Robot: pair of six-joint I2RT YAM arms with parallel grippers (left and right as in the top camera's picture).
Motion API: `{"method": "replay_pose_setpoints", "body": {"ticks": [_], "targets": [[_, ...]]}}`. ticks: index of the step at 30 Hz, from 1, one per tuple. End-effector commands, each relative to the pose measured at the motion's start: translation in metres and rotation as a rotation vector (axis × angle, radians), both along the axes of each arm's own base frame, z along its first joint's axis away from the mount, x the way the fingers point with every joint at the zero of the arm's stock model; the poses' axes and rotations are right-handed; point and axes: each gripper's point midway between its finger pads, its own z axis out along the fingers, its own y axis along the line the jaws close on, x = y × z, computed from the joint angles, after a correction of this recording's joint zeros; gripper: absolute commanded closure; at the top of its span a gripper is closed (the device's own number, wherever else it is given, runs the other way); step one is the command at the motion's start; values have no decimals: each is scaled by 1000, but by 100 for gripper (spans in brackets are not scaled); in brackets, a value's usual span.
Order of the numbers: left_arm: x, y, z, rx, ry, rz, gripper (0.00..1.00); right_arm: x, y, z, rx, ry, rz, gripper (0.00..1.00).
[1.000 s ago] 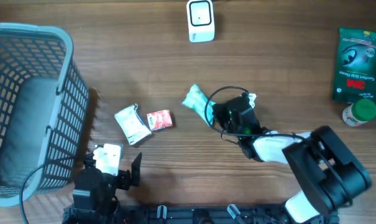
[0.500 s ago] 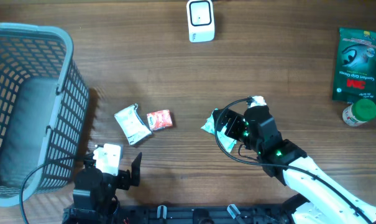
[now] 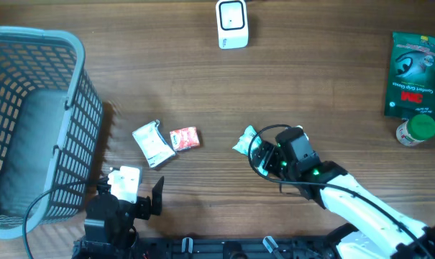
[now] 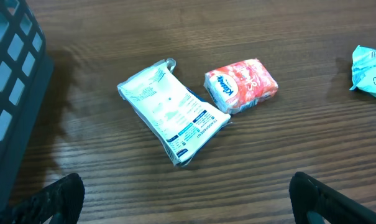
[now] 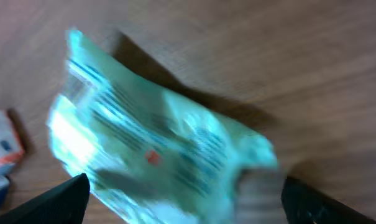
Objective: Scan the item barcode
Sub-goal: 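Grasp the teal packet with the right gripper and lift it, then hold the teal packet's barcode over the white scanner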
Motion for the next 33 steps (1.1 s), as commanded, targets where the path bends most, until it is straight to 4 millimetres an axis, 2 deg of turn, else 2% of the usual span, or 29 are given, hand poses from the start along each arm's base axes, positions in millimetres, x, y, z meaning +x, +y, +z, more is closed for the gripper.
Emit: {"method": "replay_pose_setpoints", "body": {"ticks": [1, 3, 4, 7, 10, 13, 15, 18, 21, 24, 28, 30, 33], "targets": [[0, -1, 0, 8, -5, -16, 0, -11, -1, -36, -18, 122, -30, 4], [0, -1, 0, 8, -5, -16, 0, -12, 7, -50, 9, 158, -12, 48], [0, -1, 0, 8, -5, -16, 0, -12, 6, -53, 16, 173, -18, 93], [0, -1, 0, 8, -5, -16, 0, -10, 0, -48, 24, 175, -39, 96], [0, -1, 0, 8, -5, -16, 0, 1, 7, -22, 58, 73, 25, 95], [0, -1, 0, 8, -5, -16, 0, 19, 21, 29, 83, -149, 191, 96], [0, -1, 0, 8, -5, -16, 0, 22, 33, 71, 96, -332, 359, 96], [0, -1, 0, 8, -5, -16, 0, -1, 55, 132, 180, -588, 633, 96], [0, -1, 0, 8, -5, -16, 0, -13, 51, 168, 188, -722, 658, 96], [0, -1, 0, 8, -5, -16, 0, -29, 45, 186, 145, -834, 732, 96], [0, -1, 0, 8, -5, -16, 0, -70, 64, 199, 234, -959, 1027, 96], [0, -1, 0, 8, -5, -16, 0, -77, 67, 200, 264, -966, 1070, 96], [0, -1, 0, 8, -5, -16, 0, -78, 67, 201, 266, -966, 1072, 96]]}}
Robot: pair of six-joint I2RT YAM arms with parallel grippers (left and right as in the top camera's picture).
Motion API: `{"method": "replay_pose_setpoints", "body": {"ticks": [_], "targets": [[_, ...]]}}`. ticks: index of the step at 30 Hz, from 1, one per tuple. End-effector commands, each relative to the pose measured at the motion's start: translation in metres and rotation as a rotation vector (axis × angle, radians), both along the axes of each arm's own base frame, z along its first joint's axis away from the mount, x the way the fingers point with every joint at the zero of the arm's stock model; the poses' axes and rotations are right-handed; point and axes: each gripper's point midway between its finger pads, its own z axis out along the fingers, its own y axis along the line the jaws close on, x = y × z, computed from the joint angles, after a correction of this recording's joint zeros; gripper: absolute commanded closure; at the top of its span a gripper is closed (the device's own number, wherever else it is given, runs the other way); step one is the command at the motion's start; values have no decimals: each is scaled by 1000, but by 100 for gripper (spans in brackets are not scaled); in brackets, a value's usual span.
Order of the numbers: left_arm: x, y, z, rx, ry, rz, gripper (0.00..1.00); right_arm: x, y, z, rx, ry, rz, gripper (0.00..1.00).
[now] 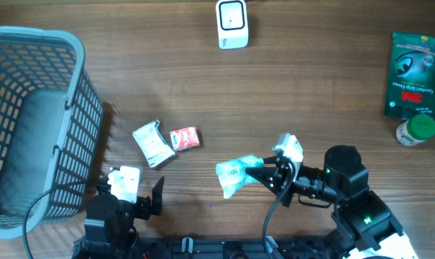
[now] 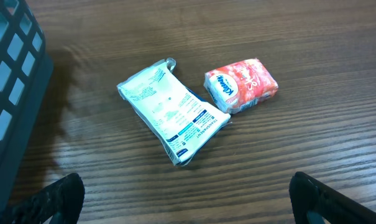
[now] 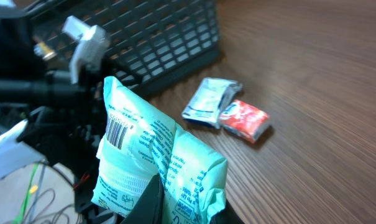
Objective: Scan the item barcode
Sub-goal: 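Hold the teal packet's barcode over the white scanner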
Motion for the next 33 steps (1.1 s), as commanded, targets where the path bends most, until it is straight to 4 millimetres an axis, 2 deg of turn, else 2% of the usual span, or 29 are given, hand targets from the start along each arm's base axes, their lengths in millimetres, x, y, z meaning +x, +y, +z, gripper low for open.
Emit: {"method": "replay_pose_setpoints", "body": {"ticks": [1, 3, 4, 7, 10, 14, 17, 20, 22, 25, 29, 33], "targets": [[0, -1, 0, 8, -6, -16, 0, -9, 5, 12, 26, -57, 75, 96], [0, -1, 0, 8, -6, -16, 0, 10, -1, 11, 36, 17, -61, 96], [0, -1, 0, 8, -6, -16, 0, 31, -10, 3, 11, 50, -193, 96], [0, -1, 0, 8, -5, -16, 0, 74, -32, -19, -78, 73, -441, 96], [0, -1, 0, 8, -6, -16, 0, 128, -45, -25, -155, 43, -638, 96], [0, -1, 0, 8, -6, -16, 0, 216, -45, -25, -359, -77, -786, 96], [0, -1, 0, 8, -6, -16, 0, 292, -62, -23, -588, -209, -987, 96], [0, -1, 0, 8, -6, -16, 0, 339, -66, -18, -767, -365, -1054, 96], [0, -1, 0, 8, -6, -16, 0, 360, -68, -17, -859, -462, -1084, 95], [0, -1, 0, 8, -6, -16, 0, 376, -71, -16, -945, -597, -1126, 95], [0, -1, 0, 8, -6, -16, 0, 390, -56, -15, -1071, -805, -1059, 95], [0, -1, 0, 8, -6, -16, 0, 396, -33, -29, -1221, -987, -939, 95]]}}
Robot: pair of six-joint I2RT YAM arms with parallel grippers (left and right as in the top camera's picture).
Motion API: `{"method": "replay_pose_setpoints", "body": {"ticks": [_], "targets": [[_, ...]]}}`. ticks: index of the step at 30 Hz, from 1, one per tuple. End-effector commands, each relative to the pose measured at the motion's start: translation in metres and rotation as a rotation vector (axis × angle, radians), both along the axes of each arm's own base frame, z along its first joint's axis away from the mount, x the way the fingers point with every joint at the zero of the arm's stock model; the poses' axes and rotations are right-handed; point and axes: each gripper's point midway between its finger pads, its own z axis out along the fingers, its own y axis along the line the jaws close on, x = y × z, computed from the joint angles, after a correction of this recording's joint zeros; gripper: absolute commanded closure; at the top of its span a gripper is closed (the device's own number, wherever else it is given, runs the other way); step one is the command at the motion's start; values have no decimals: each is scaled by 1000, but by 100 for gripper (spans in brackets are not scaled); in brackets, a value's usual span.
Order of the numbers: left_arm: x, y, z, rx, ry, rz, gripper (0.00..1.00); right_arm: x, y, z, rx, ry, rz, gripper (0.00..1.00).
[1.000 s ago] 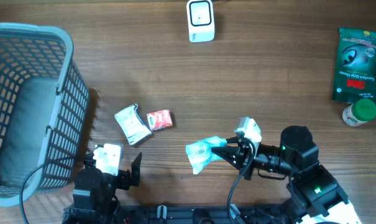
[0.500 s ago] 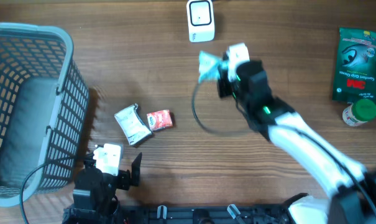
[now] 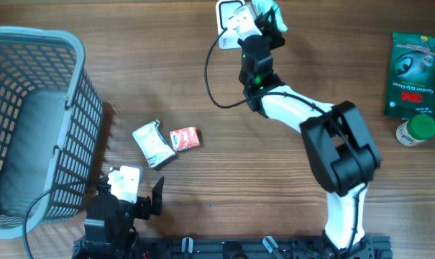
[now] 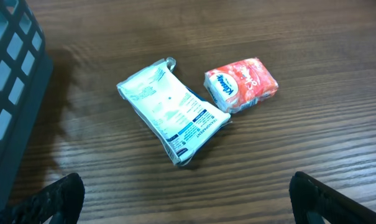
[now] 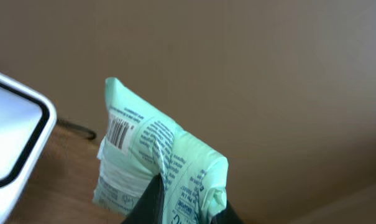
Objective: Scan the item barcode
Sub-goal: 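Hold the teal packet's barcode over the white scanner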
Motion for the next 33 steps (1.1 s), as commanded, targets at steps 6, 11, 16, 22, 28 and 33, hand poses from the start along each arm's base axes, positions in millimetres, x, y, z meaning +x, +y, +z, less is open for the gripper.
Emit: {"method": "replay_pose_setpoints", "body": {"ticks": [6, 11, 16, 22, 28, 33], "targets": [[0, -1, 1, 8, -8, -16, 0, 7, 40, -61, -532, 82, 64, 95], [0, -1, 1, 8, -8, -16, 0, 18, 40, -71, -569, 74, 5, 95], [0, -1, 1, 8, -8, -16, 0, 30, 45, -41, -517, 5, -26, 95], [0, -1, 1, 8, -8, -16, 0, 36, 55, -56, -543, 68, 39, 95], [0, -1, 1, 8, -8, -16, 0, 34, 79, -64, -549, 72, 136, 95], [0, -1, 1, 8, -8, -16, 0, 33, 82, -70, -561, 93, 147, 95]]}}
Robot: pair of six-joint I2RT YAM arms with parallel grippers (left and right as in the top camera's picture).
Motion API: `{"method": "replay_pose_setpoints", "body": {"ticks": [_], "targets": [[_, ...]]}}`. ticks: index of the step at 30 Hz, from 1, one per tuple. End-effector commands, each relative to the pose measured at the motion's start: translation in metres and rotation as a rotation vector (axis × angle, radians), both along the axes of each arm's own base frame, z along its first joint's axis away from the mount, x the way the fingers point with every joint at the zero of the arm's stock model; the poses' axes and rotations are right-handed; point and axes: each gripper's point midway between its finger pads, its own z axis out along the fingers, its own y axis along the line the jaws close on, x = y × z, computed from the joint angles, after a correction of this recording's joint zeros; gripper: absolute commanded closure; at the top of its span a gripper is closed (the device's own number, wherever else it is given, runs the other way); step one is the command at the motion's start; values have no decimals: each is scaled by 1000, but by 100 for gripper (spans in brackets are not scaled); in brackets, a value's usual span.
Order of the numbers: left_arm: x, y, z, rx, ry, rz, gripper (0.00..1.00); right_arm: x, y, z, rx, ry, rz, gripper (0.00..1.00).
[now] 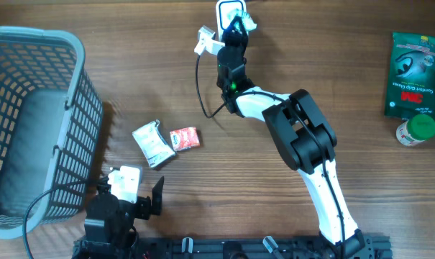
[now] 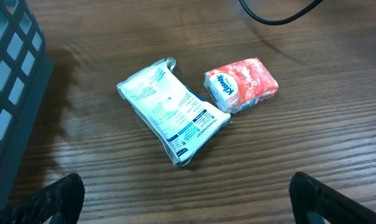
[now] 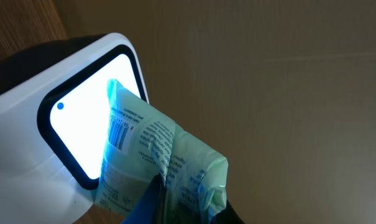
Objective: Scan the item barcode
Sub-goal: 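Hold the teal packet's barcode over the white scanner, then carry the teal packet right and drop it beside the glove package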
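In the right wrist view my right gripper [image 3: 175,208] is shut on a pale green packet [image 3: 160,162]. The packet's barcode [image 3: 117,132] sits right in front of the lit window of the white scanner [image 3: 82,112]. Overhead, the right gripper [image 1: 235,27] is at the scanner [image 1: 230,10] by the table's far edge, and only a sliver of the green packet [image 1: 249,23] shows. My left gripper [image 2: 188,208] is open and low near the front edge, with nothing between its fingers.
A white pouch [image 2: 172,112] and a red tissue pack [image 2: 240,84] lie ahead of the left gripper. A grey basket [image 1: 30,122] stands at the left. A green 3M pack [image 1: 411,65] and a green-capped bottle [image 1: 417,131] are at the far right.
My right gripper has shifted left with the green packet; the packet now covers the scanner's lit window instead of standing beside it. The left arm has not moved.
My right gripper was open over the green packet on the table. Then it held the packet lifted near the front. Then the packet was up beside the scanner, and now it is held against the scanner window. The left arm stayed still.
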Motion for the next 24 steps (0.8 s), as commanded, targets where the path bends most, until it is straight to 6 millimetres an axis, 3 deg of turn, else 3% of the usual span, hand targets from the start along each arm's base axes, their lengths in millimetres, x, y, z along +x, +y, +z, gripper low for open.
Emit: {"method": "replay_pose_setpoints", "body": {"ticks": [1, 3, 5, 8, 11, 15, 16, 19, 24], "targets": [[0, -1, 1, 8, -8, -16, 0, 1, 13, 3, 33, -13, 38, 95], [0, -1, 1, 8, -8, -16, 0, -1, 14, 17, 75, -36, 35, 96], [0, -1, 1, 8, -8, -16, 0, -3, 7, 44, 138, -69, 5, 96], [0, -1, 1, 8, -8, -16, 0, -9, -15, 79, 278, -36, -76, 95], [0, -1, 1, 8, -8, -16, 0, -28, -42, 109, 444, 89, -120, 96], [0, -1, 1, 8, -8, -16, 0, -66, -66, 104, 676, 390, -91, 96], [0, -1, 1, 8, -8, -16, 0, -74, -84, 102, 779, 456, -110, 96], [0, -1, 1, 8, -8, -16, 0, -84, -162, 76, 1064, 589, -279, 96], [0, -1, 1, 8, -8, -16, 0, -117, -306, 5, 1413, 631, -727, 96]]}}
